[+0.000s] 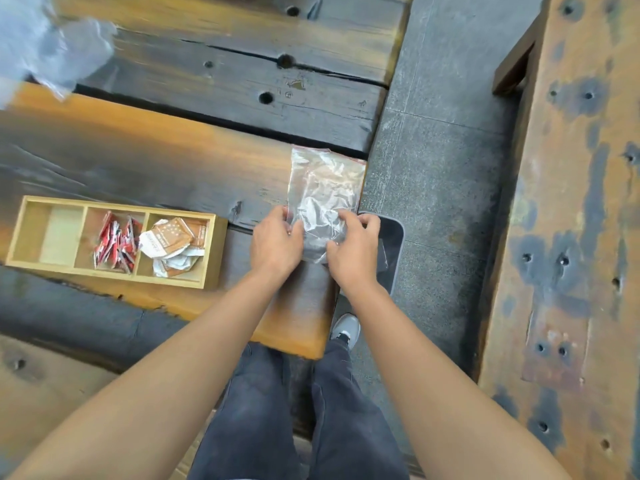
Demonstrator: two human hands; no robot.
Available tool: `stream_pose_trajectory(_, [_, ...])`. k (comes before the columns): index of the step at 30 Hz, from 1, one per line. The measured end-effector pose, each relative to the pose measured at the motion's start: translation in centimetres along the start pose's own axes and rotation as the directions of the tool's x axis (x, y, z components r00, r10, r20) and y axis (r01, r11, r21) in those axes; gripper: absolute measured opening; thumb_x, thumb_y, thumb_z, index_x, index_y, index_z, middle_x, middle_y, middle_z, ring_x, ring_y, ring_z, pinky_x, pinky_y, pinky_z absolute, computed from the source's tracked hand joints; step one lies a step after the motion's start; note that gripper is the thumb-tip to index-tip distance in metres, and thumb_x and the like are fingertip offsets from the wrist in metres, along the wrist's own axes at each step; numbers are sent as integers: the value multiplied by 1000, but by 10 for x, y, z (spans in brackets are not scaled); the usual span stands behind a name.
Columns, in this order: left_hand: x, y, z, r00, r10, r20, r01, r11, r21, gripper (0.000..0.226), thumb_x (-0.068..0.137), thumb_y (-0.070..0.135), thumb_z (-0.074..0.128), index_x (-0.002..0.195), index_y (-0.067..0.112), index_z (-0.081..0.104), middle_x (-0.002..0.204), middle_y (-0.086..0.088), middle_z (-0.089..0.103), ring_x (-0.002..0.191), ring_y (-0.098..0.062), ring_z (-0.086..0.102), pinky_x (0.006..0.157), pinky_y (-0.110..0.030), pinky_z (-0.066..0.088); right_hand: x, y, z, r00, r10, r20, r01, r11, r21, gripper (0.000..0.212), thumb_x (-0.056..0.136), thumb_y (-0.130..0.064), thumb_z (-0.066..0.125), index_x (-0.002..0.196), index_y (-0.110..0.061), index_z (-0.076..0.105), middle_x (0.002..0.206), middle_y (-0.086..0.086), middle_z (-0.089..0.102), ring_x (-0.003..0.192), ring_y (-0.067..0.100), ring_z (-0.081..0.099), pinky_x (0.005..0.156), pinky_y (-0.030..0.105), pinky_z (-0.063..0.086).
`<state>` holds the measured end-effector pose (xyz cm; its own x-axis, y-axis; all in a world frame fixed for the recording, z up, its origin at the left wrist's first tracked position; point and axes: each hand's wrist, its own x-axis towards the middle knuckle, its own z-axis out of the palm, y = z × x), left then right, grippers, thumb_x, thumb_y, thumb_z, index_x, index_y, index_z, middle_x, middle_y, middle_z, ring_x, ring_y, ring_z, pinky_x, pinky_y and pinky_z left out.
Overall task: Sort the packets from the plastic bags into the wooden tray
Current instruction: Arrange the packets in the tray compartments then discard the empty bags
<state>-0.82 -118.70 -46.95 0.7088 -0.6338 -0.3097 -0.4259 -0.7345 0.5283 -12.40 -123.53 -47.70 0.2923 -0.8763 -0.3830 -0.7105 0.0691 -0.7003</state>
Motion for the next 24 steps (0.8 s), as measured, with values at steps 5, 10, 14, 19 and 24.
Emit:
stream_pose_trajectory(5, [-5,17,13,989,150,-15,-150,987,-61,10,100,19,43,99,13,51,85,-11,66,86,-33,60,76,-40,43,11,9,-14,991,137,0,-134,971,196,47,78,-7,70,123,-16,63,96,-3,63,98,28,66,97,38,49])
stream_pose_trajectory(10, [-11,48,32,975,220,9,-217,968,-128,11,100,16,39,100,13,50,77,-6,61,77,-30,56,67,-35,34,6,34,-22,959,284,-17,-254,881,399,37,81,-10,70,116,-19,63,91,-12,58,74,31,72,78,41,59])
stream_pose_trajectory(14, [-12,68,57,946,309,101,-304,951,-63,12,99,13,40,103,11,52,77,-6,60,75,-29,55,65,-31,32,-1,68,-28,907,421,36,-381,779,498,31,87,-10,68,115,-20,60,115,2,58,53,19,65,58,30,55])
stream_pose_trajectory(19, [-8,83,107,893,304,331,-385,898,214,15,95,9,43,108,7,50,99,-22,63,90,-40,59,71,-41,45,-4,106,-32,746,608,270,-556,347,756,30,89,3,65,113,-8,53,97,10,61,41,13,52,45,19,48])
stream_pose_trajectory(24, [0,87,149,859,108,500,-369,809,458,23,90,4,43,112,4,50,116,-27,59,107,-46,58,84,-46,48,-1,147,-18,624,666,408,-632,124,765,29,90,9,61,113,-1,49,93,19,56,55,19,54,41,20,48])
